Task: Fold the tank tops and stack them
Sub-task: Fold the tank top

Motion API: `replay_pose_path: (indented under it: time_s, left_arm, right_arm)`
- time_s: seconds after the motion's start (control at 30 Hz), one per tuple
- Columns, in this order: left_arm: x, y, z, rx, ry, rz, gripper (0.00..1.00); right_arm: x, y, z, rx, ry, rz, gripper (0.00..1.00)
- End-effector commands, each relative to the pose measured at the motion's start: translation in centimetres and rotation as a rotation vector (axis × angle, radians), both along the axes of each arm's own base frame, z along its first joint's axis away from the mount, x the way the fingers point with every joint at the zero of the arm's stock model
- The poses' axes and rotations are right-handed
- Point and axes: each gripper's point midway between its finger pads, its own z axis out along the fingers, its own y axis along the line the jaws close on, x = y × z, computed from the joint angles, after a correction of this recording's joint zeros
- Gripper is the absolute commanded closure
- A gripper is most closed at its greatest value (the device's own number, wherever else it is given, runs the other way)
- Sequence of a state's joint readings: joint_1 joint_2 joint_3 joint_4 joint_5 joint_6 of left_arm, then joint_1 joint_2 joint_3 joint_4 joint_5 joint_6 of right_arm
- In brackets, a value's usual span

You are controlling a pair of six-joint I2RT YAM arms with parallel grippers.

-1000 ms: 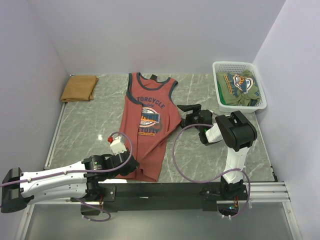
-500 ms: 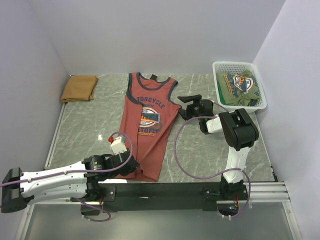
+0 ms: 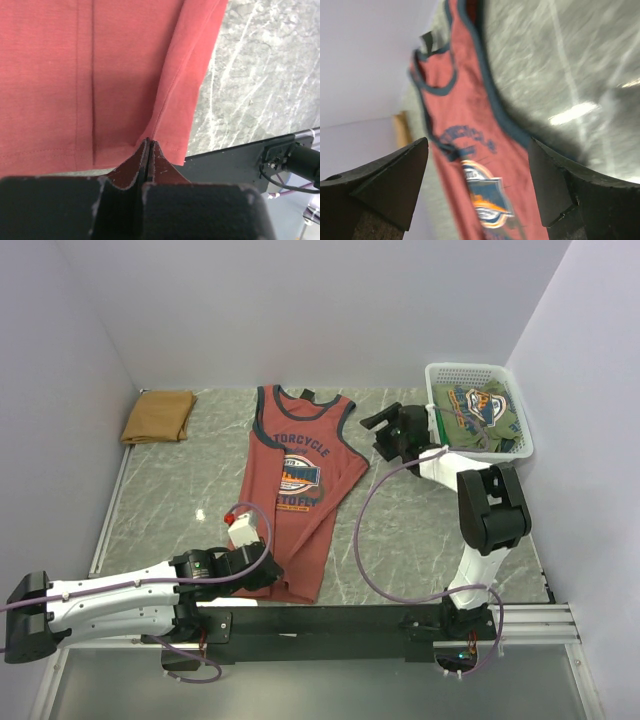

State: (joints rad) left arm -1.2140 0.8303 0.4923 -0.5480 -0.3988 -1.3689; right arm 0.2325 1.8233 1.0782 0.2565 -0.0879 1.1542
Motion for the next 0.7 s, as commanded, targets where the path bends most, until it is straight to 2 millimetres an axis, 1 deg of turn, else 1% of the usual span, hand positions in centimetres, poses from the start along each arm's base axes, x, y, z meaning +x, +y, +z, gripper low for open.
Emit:
replay_pose_path:
  time_s: [0.0,0.07,0.1,0.13,0.17,0.2,0.23,0.27,0.3,0.33,0.43,0.5,0.6,0.67]
  left_arm:
    - [0.1,-1.0,1.0,-0.039,-0.018,-0.030,0.99]
    - [0.1,-1.3,1.3,-0.042,-0.019,-0.043,0.99]
    - [0.1,-1.4,1.2,-0.040,-0.019,-0.044,0.99]
    - [0.2,-1.6,1.3,-0.038,-0.018,-0.045,1.00]
    - [0.2,-1.6,1.3,-0.033,-0.018,-0.047,0.99]
    - [0.2,-1.8,1.2,-0.030,-0.015,-0.052,0.99]
    - [0.2,-1.9,1.2,-0.032,-0.017,-0.055,0.99]
    - [0.2,-1.9,1.2,-0.032,-0.017,-0.055,0.99]
    - [0.1,-2.1,1.2,-0.034,-0.015,-0.061,1.00]
    - [0.2,-2.2,1.2,-0.035,-0.015,-0.061,0.99]
    - [0.2,-2.2,1.3,-0.037,-0.017,-0.062,0.99]
    - [0.2,-2.3,1.4,-0.038,-0.018,-0.063,0.99]
    - [0.3,-2.3,1.5,-0.034,-0.020,-0.062,0.99]
    - [0.3,-2.4,1.5,-0.038,-0.021,-0.063,0.99]
  right_arm:
    - [-0.2,-2.5,0.6,-0.223,0.025,0.022,0.13]
    - [-1.1,-2.8,0.0,-0.256,0.058,0.039,0.14]
    - [-1.8,-3.1,-0.8,-0.275,0.083,0.050,0.16]
    - [-2.2,-3.6,-0.7,-0.293,0.082,0.035,0.19]
    - [-3.3,-3.8,-2.0,-0.301,0.107,0.044,0.24]
    - [-4.0,-3.9,-2.6,-0.303,0.120,0.051,0.36]
    - [-4.0,-3.8,-2.7,-0.297,0.110,0.055,0.44]
    - [-4.8,-3.8,-3.8,-0.300,0.134,0.062,0.51]
    - [-5.0,-3.9,-4.3,-0.302,0.143,0.063,0.61]
    - [-5.2,-3.5,-5.0,-0.287,0.151,0.084,0.61]
    - [-5.6,-2.6,-6.2,-0.256,0.167,0.120,0.63]
    - [-5.5,-2.1,-6.4,-0.238,0.168,0.128,0.62]
    - [-5.3,-1.7,-6.7,-0.222,0.171,0.130,0.59]
    - [-5.3,-1.5,-6.7,-0.210,0.165,0.128,0.54]
